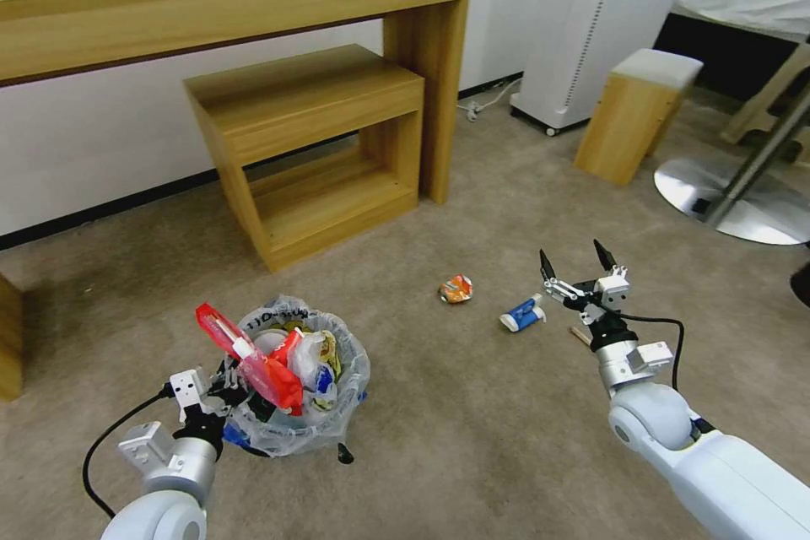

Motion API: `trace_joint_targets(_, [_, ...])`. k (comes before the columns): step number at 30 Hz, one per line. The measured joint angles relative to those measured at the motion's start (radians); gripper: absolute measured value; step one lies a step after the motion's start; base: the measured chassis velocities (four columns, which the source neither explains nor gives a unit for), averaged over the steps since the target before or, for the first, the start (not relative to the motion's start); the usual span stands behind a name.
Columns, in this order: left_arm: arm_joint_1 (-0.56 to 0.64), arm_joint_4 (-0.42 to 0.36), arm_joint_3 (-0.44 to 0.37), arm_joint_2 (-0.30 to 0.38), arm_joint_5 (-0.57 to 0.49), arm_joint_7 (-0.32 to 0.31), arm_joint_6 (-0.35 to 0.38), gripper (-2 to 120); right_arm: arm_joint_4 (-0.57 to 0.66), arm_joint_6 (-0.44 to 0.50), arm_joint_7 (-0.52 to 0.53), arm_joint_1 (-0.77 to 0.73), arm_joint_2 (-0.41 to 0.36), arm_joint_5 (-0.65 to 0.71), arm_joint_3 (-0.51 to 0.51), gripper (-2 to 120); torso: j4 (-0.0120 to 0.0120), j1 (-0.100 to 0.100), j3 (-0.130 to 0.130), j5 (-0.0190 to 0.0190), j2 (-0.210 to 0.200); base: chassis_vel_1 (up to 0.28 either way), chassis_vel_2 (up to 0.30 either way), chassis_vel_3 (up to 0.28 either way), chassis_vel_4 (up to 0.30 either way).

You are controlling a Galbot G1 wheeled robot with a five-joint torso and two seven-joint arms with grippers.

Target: Pick up the trash bin and place the garbage on the floor into it.

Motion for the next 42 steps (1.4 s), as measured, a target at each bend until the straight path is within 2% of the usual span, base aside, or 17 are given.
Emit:
trace_joint_targets(16, [0.012,-0.011,0.0,0.0,0.003,0.004,-0.004,3,0.007,0.001,-0.01,-0.028,0.004,-0.016,0.031,100,-0.0001,0.0,0.0,0.0,0.0,-0.059,-0.059,-0.049,-0.054])
trace_joint_targets(26, [0.015,-0.013,0.003,-0.005,0.01,0.006,-0.007,3,-0.009,0.034,-0.024,-0.03,0.014,-0.031,0.04,100,-0.0006,0.0,0.0,0.0001,0.0,-0.046,-0.041,-0.055,-0.054])
trace_joint_targets(31, [0.016,-0.014,0.003,-0.007,0.012,0.007,-0.008,3,-0.009,0.031,-0.025,-0.03,0.019,-0.03,0.049,100,0.0003,0.0,0.0,0.0001,0.0,0.0,0.0,0.0,0.0])
trace_joint_targets(42, [0.018,-0.014,0.006,-0.014,0.019,0.009,-0.011,3,-0.011,0.026,-0.03,-0.047,0.022,-0.026,0.064,100,0.0,0.0,0.0,0.0001,0.0,0.0,0.0,0.0,0.0])
